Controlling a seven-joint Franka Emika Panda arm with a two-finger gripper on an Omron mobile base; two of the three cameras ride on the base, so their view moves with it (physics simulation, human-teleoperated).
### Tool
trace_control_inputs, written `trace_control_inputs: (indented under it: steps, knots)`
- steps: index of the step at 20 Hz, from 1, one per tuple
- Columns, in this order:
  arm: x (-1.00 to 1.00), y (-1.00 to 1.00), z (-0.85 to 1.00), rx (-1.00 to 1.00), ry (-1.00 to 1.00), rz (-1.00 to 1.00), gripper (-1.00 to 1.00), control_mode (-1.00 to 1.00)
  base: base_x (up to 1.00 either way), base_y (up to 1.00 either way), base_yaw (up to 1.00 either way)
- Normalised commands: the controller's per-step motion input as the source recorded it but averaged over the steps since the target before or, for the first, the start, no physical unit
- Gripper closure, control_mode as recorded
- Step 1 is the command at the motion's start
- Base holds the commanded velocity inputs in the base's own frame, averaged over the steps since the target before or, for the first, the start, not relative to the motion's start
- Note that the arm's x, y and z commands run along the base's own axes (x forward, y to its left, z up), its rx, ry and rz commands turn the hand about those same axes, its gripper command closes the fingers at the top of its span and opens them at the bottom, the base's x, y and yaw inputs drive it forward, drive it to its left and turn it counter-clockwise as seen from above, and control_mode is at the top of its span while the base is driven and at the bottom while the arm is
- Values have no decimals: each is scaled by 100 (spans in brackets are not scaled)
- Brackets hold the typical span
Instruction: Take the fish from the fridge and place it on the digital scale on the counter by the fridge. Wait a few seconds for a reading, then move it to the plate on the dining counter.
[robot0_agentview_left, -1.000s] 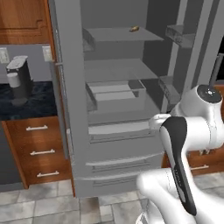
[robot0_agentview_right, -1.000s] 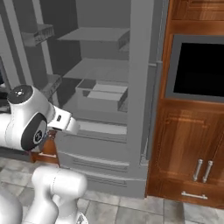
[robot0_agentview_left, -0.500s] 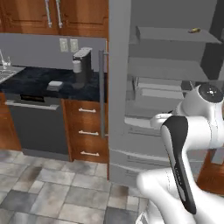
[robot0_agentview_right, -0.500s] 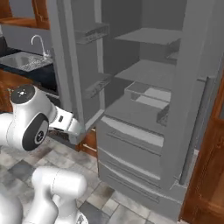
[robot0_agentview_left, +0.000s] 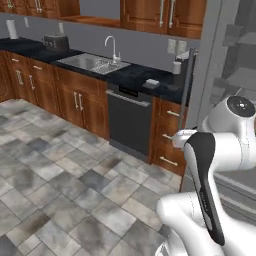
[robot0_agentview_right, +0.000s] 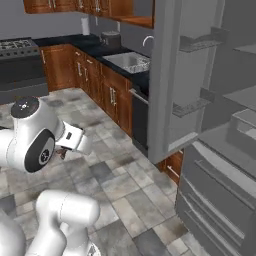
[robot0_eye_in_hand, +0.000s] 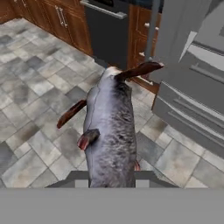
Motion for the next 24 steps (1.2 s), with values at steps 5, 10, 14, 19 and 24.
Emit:
trace_control_inputs:
  steps: [5,10,14,19,24]
  knots:
    - [0,0,0,0,0,0,100,100,6,0,65]
    - [0,0,0,0,0,0,100,100,96,2,27]
    - [0,0,0,0,0,0,100,100,100,11,1]
    - [0,0,0,0,0,0,100,100,100,11,-18]
    - [0,0,0,0,0,0,100,100,100,24,-39]
